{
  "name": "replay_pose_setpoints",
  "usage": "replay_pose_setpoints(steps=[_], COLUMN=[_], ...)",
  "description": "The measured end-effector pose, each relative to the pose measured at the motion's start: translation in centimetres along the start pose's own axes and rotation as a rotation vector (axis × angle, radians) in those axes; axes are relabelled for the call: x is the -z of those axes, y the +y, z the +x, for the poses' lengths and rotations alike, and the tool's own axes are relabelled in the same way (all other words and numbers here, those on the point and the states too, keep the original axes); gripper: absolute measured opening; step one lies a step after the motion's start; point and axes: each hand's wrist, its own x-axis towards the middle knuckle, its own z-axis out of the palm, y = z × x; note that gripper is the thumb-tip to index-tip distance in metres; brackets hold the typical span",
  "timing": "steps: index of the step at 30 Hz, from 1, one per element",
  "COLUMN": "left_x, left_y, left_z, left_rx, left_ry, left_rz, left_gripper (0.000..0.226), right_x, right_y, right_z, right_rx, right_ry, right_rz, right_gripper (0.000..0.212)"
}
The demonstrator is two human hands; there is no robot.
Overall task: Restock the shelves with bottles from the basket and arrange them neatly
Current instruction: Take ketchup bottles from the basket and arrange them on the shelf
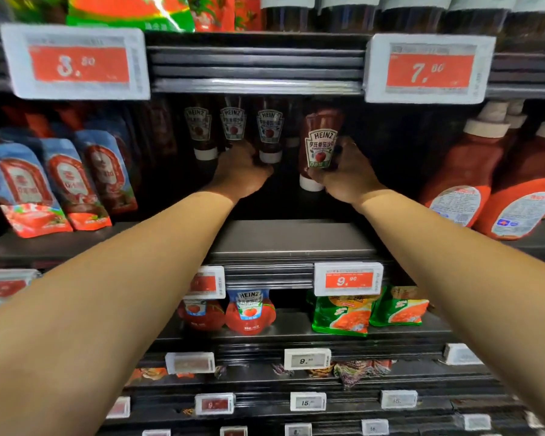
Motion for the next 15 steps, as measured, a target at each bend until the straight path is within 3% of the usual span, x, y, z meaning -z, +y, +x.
replay_pose_setpoints(steps=[2, 5, 11, 15], left_x=[-1.8, -3.9, -4.9, -5.3], left_y=[0.0, 0.5, 0.4, 0.3], left_z=[0.8, 2.5, 6.1, 6.9], left_rx=[-0.006, -0.023, 0.165, 0.168], left_ry=[-0.005, -0.001, 0.108, 0.180], left_rz=[0.041, 0.120, 0.053, 0.069], left_gripper=[0.051, 0.070, 0.088, 0.088], right_x=[-1.5, -3.6, -5.4, -5.5], right_y=[0.3, 0.8, 1.5, 1.9], right_z=[1.7, 4.1, 8.1, 8.9], right_rx=[0.009, 0.013, 0.002, 0.009], right_ry=[0.047, 0.133, 0.221, 0.235], right_rz=[0.007, 0.007, 0.004, 0.074], right_gripper=[0.070, 0.066, 0.064, 0.061])
